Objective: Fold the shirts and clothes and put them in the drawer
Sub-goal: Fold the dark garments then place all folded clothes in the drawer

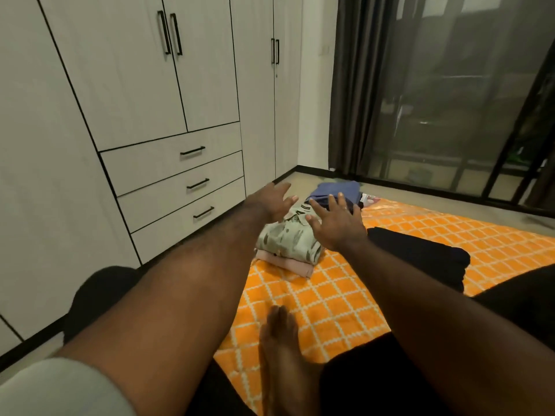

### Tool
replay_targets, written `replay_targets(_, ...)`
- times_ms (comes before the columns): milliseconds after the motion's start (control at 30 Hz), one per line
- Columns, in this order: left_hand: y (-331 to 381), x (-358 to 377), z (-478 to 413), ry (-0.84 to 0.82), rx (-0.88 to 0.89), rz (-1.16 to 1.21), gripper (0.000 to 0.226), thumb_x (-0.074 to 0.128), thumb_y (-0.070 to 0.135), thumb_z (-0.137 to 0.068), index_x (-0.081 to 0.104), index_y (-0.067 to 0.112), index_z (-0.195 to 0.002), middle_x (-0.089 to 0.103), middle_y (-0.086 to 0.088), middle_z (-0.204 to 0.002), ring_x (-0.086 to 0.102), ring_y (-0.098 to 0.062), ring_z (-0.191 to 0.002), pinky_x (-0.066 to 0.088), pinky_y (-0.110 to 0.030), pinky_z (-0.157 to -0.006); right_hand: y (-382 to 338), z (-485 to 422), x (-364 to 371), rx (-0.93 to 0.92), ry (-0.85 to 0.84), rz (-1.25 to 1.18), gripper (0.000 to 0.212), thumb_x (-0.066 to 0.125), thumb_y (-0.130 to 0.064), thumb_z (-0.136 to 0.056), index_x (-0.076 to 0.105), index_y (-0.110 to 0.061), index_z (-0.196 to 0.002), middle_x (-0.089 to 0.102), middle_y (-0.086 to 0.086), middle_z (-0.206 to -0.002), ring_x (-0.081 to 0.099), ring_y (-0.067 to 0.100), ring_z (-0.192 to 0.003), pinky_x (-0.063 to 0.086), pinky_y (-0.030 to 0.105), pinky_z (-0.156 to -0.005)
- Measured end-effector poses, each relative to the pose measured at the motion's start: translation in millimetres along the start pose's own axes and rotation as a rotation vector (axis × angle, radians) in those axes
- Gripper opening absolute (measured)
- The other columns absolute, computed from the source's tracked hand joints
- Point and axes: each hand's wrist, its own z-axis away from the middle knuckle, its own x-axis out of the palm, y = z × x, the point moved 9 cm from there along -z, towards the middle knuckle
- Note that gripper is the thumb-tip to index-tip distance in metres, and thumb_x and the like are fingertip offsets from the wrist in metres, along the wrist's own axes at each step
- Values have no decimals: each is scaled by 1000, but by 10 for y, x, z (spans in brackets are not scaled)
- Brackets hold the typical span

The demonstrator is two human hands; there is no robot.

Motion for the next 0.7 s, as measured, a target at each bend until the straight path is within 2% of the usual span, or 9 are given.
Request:
replay_targets(133, -384, 316, -598, 4, 17, 39, 63, 28, 65, -101, 19, 39, -157, 23, -6, -166, 30, -28, -149, 36, -55, -113, -214, -722, 215, -4, -19, 12, 64, 17, -66, -103, 12, -42, -162, 4, 9, -172, -9, 29, -158, 1, 63, -124)
replay_targets(233, -792, 688, -1104, -14, -6, 30, 60, 28, 60, -103, 21, 37, -158, 22, -6, -166, 28, -29, -150, 35, -52, -114, -294, -1394, 588, 37, -96, -16, 64, 18, -66, -103, 12, -42, -162, 4, 8, -172, -9, 30, -158, -1, 63, -123)
replay_targets(367, -1289, 1148, -1779, -75, -14, 2, 59, 29, 58, -105, 21, 34, -158, 24, -9, -165, 31, -30, -148, 35, -50, -110, -319, -2221, 1281, 48, -180, -12, 62, 21, -64, -103, 12, -43, -161, 5, 10, -172, -8, 31, -158, 0, 64, -123)
replay_targets(500, -1763, 1507, -2473, -160, -34, -8, 62, 27, 60, -104, 19, 34, -159, 21, -11, -166, 27, -33, -150, 33, -53, -113, -362, -2946, 1922, 48, -270, 14, 63, 19, -65, -103, 15, -41, -161, 9, 13, -171, -6, 33, -158, -1, 64, -122)
replay_targets(700, -2347, 1796, -3156, -246, -98, -2, 63, 26, 59, -105, 16, 31, -161, 19, -12, -167, 25, -33, -151, 33, -52, -114, -814, -3909, 2282, 7, -347, 73, 66, 12, -66, -103, 10, -37, -163, 6, 11, -172, -7, 33, -158, -3, 59, -124)
